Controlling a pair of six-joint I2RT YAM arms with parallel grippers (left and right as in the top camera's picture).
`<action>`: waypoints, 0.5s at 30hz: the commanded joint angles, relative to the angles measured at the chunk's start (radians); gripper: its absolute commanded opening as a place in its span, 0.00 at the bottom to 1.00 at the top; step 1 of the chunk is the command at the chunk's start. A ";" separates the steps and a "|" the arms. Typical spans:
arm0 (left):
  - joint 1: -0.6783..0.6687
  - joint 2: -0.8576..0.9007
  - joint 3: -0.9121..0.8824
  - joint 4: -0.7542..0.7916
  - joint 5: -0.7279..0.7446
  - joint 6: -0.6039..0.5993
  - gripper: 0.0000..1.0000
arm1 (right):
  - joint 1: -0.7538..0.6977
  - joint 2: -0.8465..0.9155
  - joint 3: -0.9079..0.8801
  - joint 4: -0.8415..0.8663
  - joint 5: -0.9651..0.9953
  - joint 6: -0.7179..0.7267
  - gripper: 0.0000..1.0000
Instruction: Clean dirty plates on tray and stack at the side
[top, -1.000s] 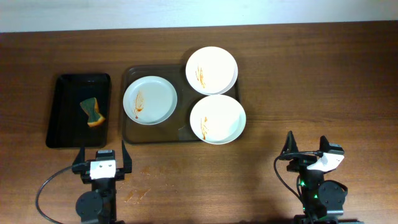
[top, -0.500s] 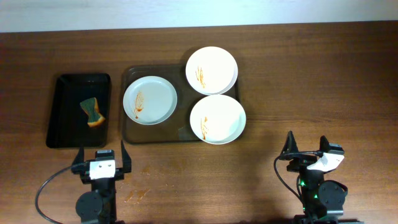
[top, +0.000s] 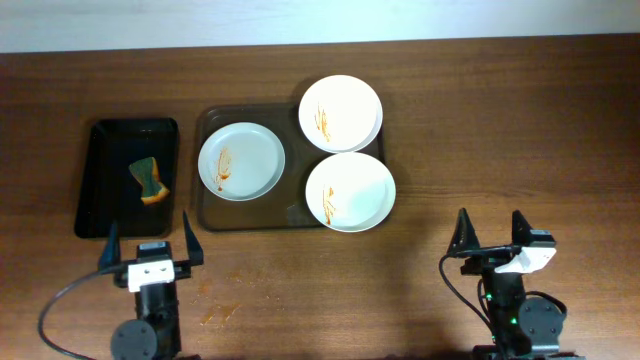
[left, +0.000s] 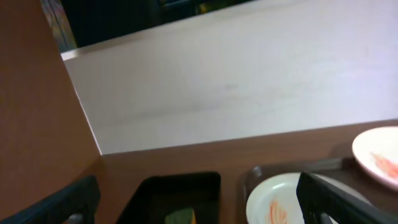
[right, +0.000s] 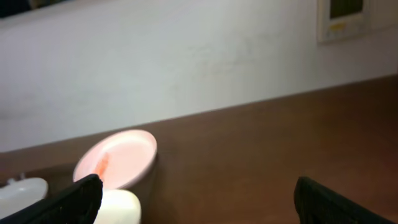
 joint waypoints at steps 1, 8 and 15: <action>-0.003 0.164 0.153 0.011 0.020 -0.038 0.99 | -0.005 0.068 0.119 0.007 -0.050 -0.063 0.98; -0.003 0.618 0.498 -0.066 0.053 -0.038 0.99 | -0.005 0.498 0.415 0.003 -0.103 -0.060 0.98; -0.003 1.200 1.077 -0.541 0.190 -0.068 0.99 | -0.005 1.135 0.947 -0.203 -0.282 -0.063 0.98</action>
